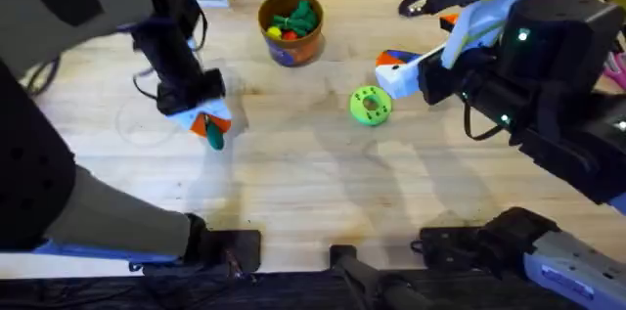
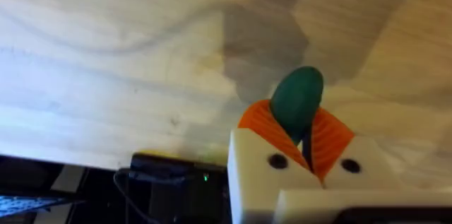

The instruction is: Pick up the gripper from the table and insert it into the empty holder that is missing its gripper. Then pick up a screw, insert it into the mounting hole, and use the screwdriver to tighten it. Finally, clean up the table by picking up the vegetable and placing it into the bucket.

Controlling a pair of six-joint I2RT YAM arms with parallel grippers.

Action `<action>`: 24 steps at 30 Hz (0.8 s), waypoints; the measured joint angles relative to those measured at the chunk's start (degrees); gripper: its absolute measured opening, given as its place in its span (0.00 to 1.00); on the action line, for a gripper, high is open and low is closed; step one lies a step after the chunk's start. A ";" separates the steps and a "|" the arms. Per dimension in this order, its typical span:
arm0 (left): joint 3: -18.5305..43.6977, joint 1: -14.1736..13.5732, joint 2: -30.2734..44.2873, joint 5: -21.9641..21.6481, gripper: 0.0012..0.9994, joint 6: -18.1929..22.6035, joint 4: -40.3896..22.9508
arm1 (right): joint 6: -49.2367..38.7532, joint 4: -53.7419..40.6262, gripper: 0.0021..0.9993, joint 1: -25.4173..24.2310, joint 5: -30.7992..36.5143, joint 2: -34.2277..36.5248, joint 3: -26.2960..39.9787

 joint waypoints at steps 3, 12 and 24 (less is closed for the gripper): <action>7.46 0.00 -0.02 2.03 0.02 -0.02 -5.38 | 0.00 0.00 0.99 0.00 0.00 0.00 0.00; 24.61 -3.27 -0.04 13.54 0.02 -0.45 5.99 | 0.00 0.00 0.99 0.00 0.00 0.00 0.00; 24.74 -15.38 2.84 14.33 0.07 -0.83 26.42 | 0.00 0.00 0.99 0.00 0.00 0.00 0.00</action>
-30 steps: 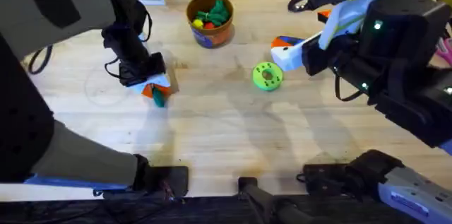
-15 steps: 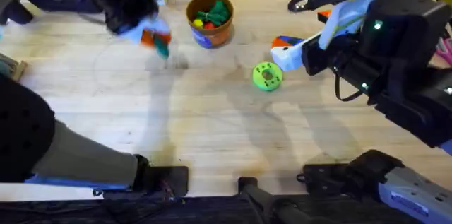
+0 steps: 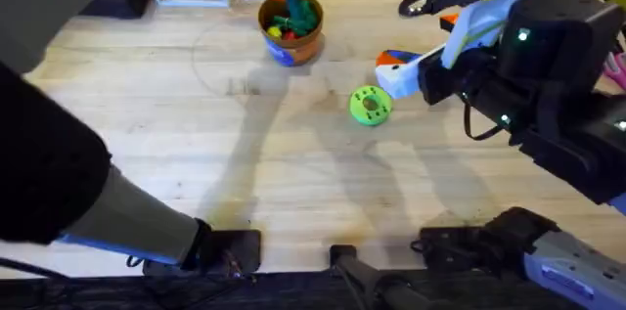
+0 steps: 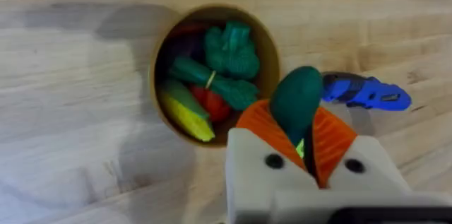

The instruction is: Pick up the gripper from the table and insert it into the empty holder that is missing its gripper. Then pick up a screw, insert it into the mounting hole, and use the screwdriver to tighten it. Finally, clean up the table by picking up the vegetable and placing it into the bucket.

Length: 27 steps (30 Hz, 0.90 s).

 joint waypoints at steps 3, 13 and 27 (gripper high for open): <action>0.00 0.15 1.21 -0.78 0.10 -0.04 0.29 | 0.00 0.00 0.99 0.00 0.00 0.00 0.00; 0.00 0.38 2.00 -1.90 0.96 0.71 0.47 | 0.00 1.33 0.99 0.00 0.00 -0.37 0.00; 3.28 0.38 -19.79 -4.97 0.97 17.06 -18.22 | 11.47 -28.10 0.99 -0.42 -0.02 -7.19 15.52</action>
